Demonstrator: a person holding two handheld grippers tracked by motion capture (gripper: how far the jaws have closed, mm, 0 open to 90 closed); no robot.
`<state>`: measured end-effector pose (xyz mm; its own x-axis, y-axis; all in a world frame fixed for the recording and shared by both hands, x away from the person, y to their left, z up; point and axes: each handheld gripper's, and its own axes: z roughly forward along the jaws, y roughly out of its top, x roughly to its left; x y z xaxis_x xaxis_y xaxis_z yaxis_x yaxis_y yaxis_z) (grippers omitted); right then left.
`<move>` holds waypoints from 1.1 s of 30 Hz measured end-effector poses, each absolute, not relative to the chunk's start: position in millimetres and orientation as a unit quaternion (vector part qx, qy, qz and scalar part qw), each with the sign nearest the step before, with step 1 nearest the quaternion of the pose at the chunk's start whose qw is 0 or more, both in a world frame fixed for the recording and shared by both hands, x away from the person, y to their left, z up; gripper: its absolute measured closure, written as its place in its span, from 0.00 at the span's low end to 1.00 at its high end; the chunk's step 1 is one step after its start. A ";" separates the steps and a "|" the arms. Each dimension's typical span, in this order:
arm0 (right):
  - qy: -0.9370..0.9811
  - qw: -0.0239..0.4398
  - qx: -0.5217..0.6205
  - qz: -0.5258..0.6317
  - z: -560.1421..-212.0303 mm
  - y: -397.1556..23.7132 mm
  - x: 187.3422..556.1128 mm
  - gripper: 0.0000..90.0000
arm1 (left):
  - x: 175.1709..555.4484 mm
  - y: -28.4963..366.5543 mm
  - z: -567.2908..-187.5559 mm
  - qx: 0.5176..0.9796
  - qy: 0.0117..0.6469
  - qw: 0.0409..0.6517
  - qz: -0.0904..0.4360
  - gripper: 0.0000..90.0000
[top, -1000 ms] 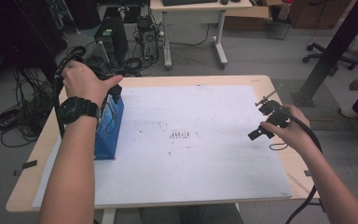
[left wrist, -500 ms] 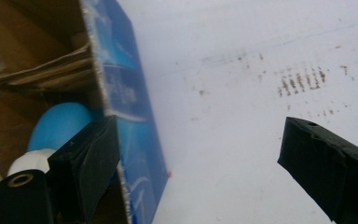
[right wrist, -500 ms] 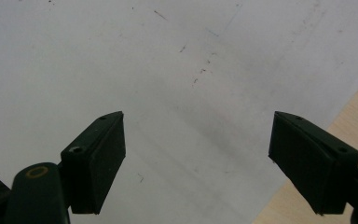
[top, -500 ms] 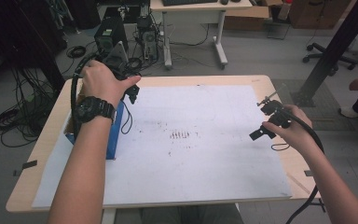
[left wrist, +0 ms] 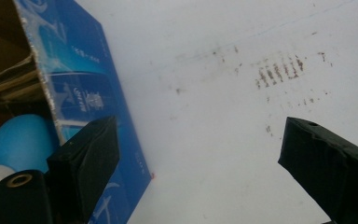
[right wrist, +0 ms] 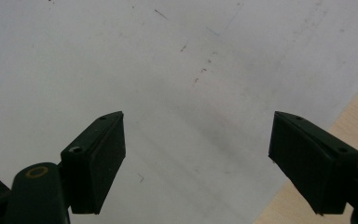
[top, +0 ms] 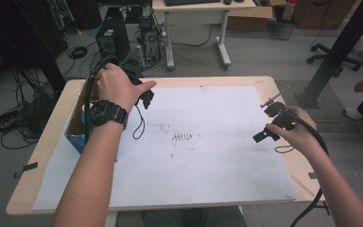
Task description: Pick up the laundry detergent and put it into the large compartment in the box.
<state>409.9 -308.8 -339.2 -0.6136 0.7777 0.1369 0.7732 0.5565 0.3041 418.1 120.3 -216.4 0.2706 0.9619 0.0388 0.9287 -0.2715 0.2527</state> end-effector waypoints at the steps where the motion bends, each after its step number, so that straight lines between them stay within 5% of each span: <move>1: 0.882 0.006 0.440 0.169 -339.4 -308.9 409.9 0.21 | 417.9 118.6 -216.8 0.794 0.594 0.089 0.092 0.14; 33: 0.882 0.005 0.441 0.168 -340.1 -310.2 410.0 0.21 | 406.6 91.5 -248.8 0.818 0.565 0.086 0.061 0.15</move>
